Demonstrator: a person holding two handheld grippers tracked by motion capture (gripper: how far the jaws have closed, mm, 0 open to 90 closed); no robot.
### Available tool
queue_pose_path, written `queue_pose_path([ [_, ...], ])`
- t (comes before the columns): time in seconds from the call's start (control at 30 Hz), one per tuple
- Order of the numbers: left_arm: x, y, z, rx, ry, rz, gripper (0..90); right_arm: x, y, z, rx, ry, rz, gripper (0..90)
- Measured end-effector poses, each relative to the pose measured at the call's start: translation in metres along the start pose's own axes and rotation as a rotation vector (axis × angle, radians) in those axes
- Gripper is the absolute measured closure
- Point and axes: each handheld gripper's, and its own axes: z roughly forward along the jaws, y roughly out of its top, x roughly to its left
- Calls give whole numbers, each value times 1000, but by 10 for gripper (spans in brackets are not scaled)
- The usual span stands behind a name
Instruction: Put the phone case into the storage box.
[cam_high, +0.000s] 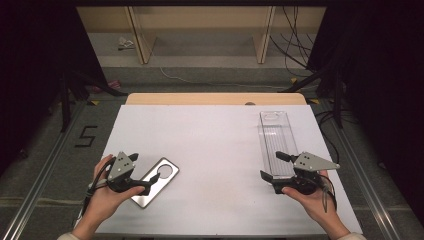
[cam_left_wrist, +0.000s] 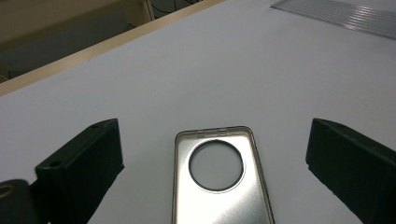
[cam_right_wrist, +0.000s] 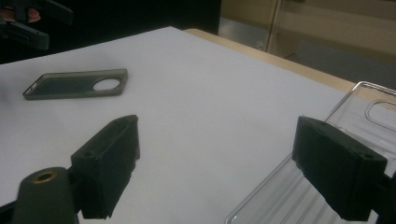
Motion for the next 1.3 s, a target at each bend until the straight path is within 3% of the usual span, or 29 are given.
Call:
queue_pose_path([
  [0.3,2,0,-3,3,14,6,71,0,0,0,1,1,-1,159],
  [0.37,5,2,-7,9,54,24,168,0,1,0,-1,0,-3,159],
  [0.4,7,3,-9,13,65,43,319,0,1,0,-2,1,-4,159],
  [0.43,9,4,-11,9,80,52,319,0,1,0,-2,1,-4,159],
  [0.5,13,5,-15,41,121,67,479,0,0,0,0,0,-3,159],
  [0.53,16,4,-17,74,147,90,564,0,0,0,-1,1,-2,159],
  [0.57,18,2,-17,107,173,103,725,0,1,0,-2,0,1,159],
  [0.6,20,0,-18,141,197,106,797,0,1,0,-2,1,4,159],
  [0.67,24,-4,-17,216,231,113,850,0,1,0,-1,1,4,159],
  [0.7,28,-8,-15,287,238,108,896,0,1,0,-1,0,4,159],
  [0.73,29,-10,-14,325,239,113,896,0,1,0,-1,0,2,159],
  [0.8,30,-13,-13,353,236,114,897,0,1,0,-2,-1,2,159],
  [0.9,33,-24,-8,442,188,95,897,0,1,0,-1,-1,6,159],
  [0.93,33,-24,-8,442,188,95,897,0,0,0,-1,-1,5,159],
  [1.03,33,-28,-5,515,160,92,897,0,0,0,-1,-2,5,159],
  [1.07,33,-28,-5,515,160,92,897,0,0,0,-1,-2,5,159],
  [1.2,30,-34,0,590,117,88,897,0,0,0,0,-2,5,159],
  [1.3,30,-35,1,610,106,83,897,0,0,0,0,-2,5,160],
])
